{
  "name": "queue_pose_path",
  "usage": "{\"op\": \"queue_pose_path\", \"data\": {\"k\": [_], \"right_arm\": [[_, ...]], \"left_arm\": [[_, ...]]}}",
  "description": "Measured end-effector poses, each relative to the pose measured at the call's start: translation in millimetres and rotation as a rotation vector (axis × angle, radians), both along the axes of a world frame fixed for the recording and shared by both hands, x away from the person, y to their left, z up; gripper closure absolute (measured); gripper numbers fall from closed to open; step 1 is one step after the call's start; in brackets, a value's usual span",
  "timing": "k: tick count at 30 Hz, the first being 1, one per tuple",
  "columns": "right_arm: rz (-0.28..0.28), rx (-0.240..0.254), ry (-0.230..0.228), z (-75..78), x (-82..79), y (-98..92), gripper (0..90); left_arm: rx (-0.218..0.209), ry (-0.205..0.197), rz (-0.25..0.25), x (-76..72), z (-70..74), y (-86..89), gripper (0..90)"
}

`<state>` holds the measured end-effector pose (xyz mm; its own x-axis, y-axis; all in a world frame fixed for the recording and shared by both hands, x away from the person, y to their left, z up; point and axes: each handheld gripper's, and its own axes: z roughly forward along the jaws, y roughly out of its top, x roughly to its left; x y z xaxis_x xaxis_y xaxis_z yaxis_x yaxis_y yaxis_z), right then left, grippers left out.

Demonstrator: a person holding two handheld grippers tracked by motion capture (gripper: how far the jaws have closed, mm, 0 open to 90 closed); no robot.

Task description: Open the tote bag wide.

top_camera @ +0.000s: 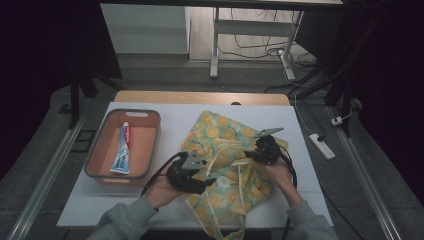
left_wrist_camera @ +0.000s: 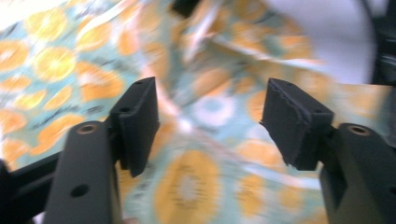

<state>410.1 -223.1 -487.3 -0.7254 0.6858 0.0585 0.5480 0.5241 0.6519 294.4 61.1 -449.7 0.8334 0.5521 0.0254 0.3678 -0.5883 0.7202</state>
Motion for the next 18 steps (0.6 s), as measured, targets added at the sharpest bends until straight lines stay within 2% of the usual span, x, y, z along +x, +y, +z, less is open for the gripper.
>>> {"op": "queue_pose_path", "data": {"k": [2, 3, 5, 6, 8, 9, 10, 12, 13, 14, 15, 17, 18], "right_arm": [[-0.001, 0.003, -0.002, 1.1, -0.6, -0.1, 86.9], [-0.003, 0.004, -0.004, 1.8, -0.8, -0.5, 86.9], [-0.003, 0.009, -0.009, 3.1, -0.8, -2.3, 86.9], [-0.005, 0.011, -0.011, 3.7, -0.8, -3.4, 86.9], [-0.009, 0.014, -0.011, 4.8, -0.8, -5.8, 86.9], [-0.011, 0.017, -0.01, 5.3, -0.8, -6.9, 86.9], [-0.01, 0.019, -0.011, 5.7, -0.7, -8.4, 86.9], [-0.012, 0.03, -0.01, 6.8, -0.8, -11.3, 86.9], [-0.009, 0.039, -0.009, 7.7, -0.8, -12.8, 86.9], [-0.009, 0.039, -0.009, 7.7, -0.8, -12.8, 86.9], [-0.004, 0.062, -0.01, 10.2, -1.3, -15.0, 86.9], [0.001, 0.068, -0.015, 12.3, -1.6, -16.2, 86.9], [0.001, 0.071, -0.016, 13.0, -1.9, -16.3, 86.9]], "left_arm": [[0.059, -0.012, 0.05, 9.8, -7.4, -5.0, 33.5], [0.059, -0.012, 0.05, 9.8, -7.4, -5.0, 32.8], [0.1, 0.0, 0.065, 18.2, -15.1, -10.2, 33.3], [0.124, -0.006, 0.081, 20.9, -18.5, -12.6, 36.4], [0.182, -0.012, 0.085, 26.1, -24.8, -15.3, 50.9], [0.182, -0.012, 0.085, 26.1, -24.8, -15.3, 59.3], [0.202, 0.004, 0.09, 29.0, -27.6, -13.2, 65.9], [0.207, 0.012, 0.094, 30.6, -28.6, -11.3, 78.7], [0.206, 0.022, 0.092, 32.3, -29.0, -8.9, 83.2], [0.201, 0.034, 0.093, 33.9, -29.3, -6.7, 83.2], [0.198, 0.044, 0.093, 35.2, -29.6, -5.0, 88.9], [0.187, 0.059, 0.093, 36.8, -30.5, -3.5, 88.8], [0.179, 0.055, 0.097, 36.4, -30.1, -3.5, 84.7]]}}
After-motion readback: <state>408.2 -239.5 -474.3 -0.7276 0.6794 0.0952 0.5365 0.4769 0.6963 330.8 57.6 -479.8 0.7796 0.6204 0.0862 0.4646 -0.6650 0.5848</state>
